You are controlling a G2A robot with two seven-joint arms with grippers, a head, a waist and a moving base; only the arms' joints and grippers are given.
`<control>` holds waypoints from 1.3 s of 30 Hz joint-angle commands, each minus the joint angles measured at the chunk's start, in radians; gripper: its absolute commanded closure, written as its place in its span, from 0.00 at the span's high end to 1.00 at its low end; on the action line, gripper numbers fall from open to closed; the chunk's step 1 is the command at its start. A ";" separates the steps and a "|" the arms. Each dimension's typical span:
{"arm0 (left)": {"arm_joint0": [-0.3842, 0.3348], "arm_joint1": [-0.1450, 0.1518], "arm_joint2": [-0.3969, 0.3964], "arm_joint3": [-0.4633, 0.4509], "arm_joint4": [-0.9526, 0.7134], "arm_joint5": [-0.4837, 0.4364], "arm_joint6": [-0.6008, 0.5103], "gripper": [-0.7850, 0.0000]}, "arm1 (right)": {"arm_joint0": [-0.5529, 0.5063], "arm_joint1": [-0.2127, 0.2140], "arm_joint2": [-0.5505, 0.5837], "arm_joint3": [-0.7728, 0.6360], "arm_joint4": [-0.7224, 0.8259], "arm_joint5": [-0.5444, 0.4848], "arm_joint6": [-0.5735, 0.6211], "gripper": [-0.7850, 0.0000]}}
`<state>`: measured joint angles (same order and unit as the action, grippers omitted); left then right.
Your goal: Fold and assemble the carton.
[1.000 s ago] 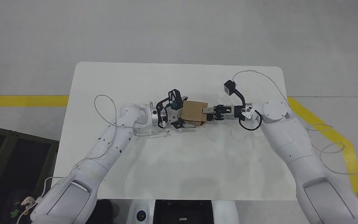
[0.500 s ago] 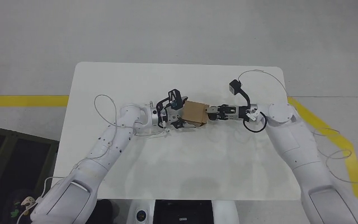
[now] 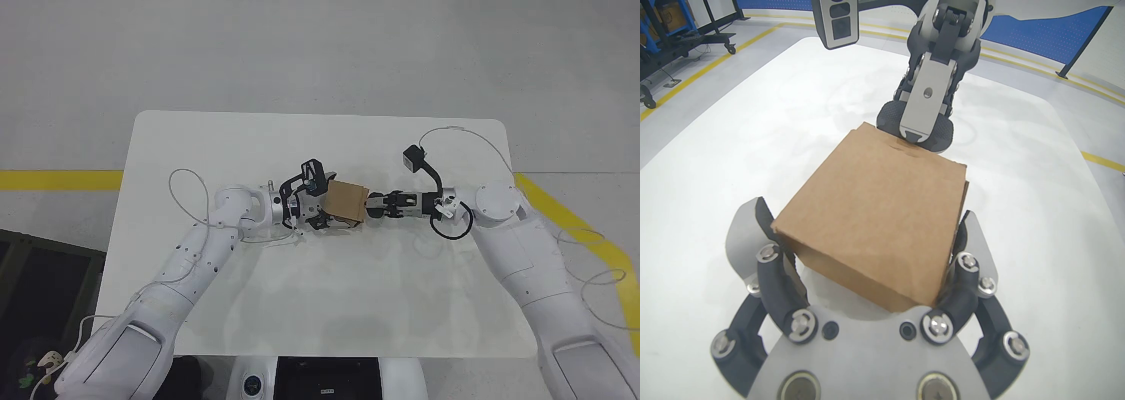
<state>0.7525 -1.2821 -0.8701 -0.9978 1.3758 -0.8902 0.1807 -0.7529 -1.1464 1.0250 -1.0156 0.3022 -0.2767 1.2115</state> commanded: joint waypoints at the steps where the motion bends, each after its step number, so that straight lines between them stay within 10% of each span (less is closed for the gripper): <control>1: 0.000 0.000 0.000 0.000 -0.002 -0.001 -0.001 1.00 | 0.005 -0.002 -0.005 0.007 0.003 -0.003 0.001 0.10; 17: -0.003 -0.002 0.002 0.002 0.000 -0.002 0.001 1.00 | 0.060 -0.031 -0.063 0.061 0.029 -0.025 0.009 0.15; 31: 0.018 0.020 -0.057 -0.016 -0.011 -0.008 0.000 1.00 | 0.028 -0.005 0.002 0.023 0.015 -0.040 0.012 0.54; 36: 0.059 0.043 -0.117 -0.081 -0.040 -0.035 -0.010 1.00 | -0.004 0.010 0.038 -0.037 0.005 -0.082 0.019 0.95; 39: 0.091 0.058 -0.156 -0.134 -0.080 -0.070 -0.033 1.00 | -0.020 0.018 0.056 -0.063 -0.006 -0.104 0.017 1.00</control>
<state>0.8353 -1.2278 -1.0162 -1.1177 1.3081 -0.9516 0.1542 -0.7697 -1.1299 1.0773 -1.0740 0.2974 -0.3765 1.2289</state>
